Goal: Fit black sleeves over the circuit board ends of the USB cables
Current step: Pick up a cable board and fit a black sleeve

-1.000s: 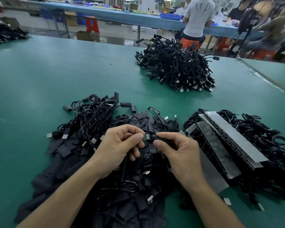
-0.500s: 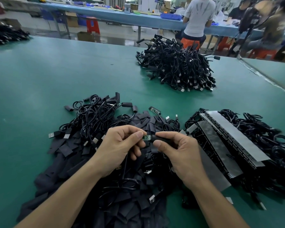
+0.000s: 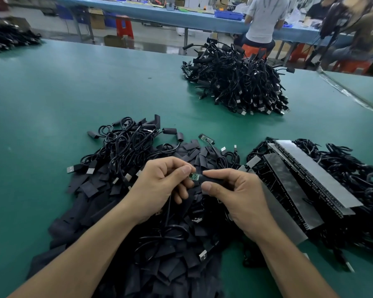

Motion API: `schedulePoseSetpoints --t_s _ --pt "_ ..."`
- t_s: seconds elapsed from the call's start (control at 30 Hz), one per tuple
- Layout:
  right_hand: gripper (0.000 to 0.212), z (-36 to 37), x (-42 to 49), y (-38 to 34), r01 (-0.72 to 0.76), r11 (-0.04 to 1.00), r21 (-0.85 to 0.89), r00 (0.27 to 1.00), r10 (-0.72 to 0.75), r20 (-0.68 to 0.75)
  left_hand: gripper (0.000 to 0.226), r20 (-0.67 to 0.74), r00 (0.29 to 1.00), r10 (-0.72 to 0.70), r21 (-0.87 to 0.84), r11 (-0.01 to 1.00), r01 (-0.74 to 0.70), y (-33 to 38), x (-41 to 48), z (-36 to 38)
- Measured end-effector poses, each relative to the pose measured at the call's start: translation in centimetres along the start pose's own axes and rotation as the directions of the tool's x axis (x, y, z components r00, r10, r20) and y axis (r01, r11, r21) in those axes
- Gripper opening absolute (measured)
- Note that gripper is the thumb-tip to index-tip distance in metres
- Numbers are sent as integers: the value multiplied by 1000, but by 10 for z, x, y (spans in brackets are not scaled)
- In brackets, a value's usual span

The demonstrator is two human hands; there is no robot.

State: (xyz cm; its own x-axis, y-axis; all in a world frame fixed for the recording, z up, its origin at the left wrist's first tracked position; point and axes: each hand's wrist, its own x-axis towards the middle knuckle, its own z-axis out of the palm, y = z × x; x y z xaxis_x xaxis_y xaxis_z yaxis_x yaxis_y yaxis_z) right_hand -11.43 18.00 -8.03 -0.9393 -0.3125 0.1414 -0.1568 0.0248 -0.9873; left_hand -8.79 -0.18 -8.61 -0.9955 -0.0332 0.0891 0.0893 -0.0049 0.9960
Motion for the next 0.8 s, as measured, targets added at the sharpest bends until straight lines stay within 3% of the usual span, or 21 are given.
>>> schedulePoseSetpoints --t_s 0.4,0.8 --pt "26 1 -4 -2 17 1000 -17 1000 -17 6 16 -8 1000 -2 -23 1000 2 -1 0 1" --pt "26 5 -6 1 73 991 -109 997 -77 -30 13 126 992 15 82 996 -25 -1 -3 2"
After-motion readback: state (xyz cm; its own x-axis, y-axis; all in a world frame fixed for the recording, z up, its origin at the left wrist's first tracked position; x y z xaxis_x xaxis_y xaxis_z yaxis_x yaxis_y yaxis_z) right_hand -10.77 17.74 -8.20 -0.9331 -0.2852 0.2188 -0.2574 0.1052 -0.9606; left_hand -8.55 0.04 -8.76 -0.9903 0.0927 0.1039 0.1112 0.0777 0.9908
